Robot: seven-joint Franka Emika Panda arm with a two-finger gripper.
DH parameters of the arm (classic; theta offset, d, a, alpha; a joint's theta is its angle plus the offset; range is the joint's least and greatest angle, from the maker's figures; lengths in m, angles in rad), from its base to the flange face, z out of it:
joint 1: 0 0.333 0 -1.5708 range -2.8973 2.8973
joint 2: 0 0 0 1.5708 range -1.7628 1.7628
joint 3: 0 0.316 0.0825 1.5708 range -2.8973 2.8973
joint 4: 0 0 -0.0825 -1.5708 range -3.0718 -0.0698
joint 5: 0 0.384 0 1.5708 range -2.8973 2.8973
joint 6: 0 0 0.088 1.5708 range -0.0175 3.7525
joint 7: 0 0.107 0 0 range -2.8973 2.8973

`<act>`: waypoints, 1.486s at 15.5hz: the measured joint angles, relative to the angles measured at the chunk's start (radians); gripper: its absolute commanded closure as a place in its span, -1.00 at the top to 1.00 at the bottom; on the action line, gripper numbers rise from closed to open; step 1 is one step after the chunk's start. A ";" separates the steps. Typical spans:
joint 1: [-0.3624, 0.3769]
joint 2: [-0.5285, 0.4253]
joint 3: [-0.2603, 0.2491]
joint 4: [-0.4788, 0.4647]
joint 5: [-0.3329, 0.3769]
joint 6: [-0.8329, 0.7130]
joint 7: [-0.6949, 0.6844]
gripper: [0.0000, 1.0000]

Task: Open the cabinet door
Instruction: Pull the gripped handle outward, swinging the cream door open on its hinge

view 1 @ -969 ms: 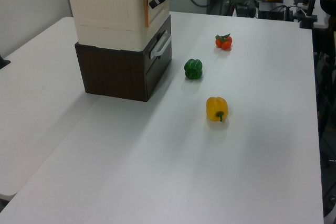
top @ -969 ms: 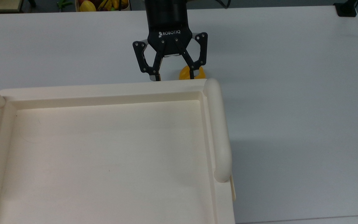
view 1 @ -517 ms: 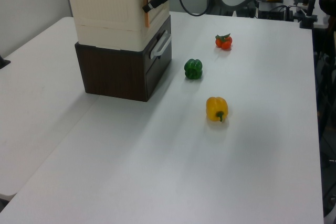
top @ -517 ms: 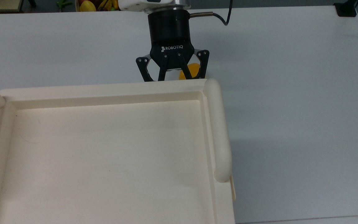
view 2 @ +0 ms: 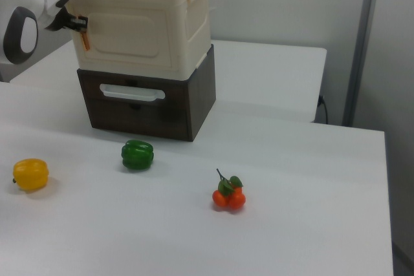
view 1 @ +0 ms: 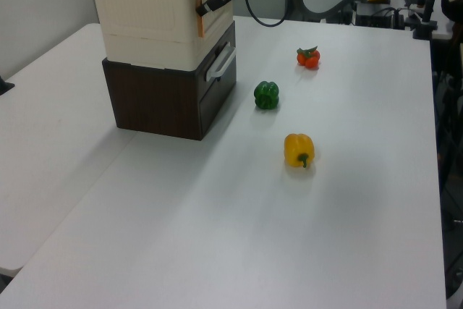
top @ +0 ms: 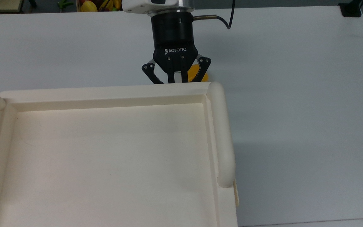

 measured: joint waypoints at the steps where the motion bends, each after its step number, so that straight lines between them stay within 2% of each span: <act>1: 0.000 -0.003 0.000 -0.004 0.000 0.000 0.000 -1.00; 6: -0.004 -0.041 0.000 -0.033 0.000 -0.051 0.000 -1.00; 13: -0.019 -0.153 0.001 -0.047 0.000 -0.357 0.000 -0.93; 18: -0.059 -0.245 0.001 -0.049 0.005 -0.648 0.000 -0.75; 20: -0.092 -0.283 -0.001 -0.056 0.009 -0.761 0.001 -0.55; 23: -0.153 -0.324 -0.012 -0.067 0.009 -0.907 0.003 0.03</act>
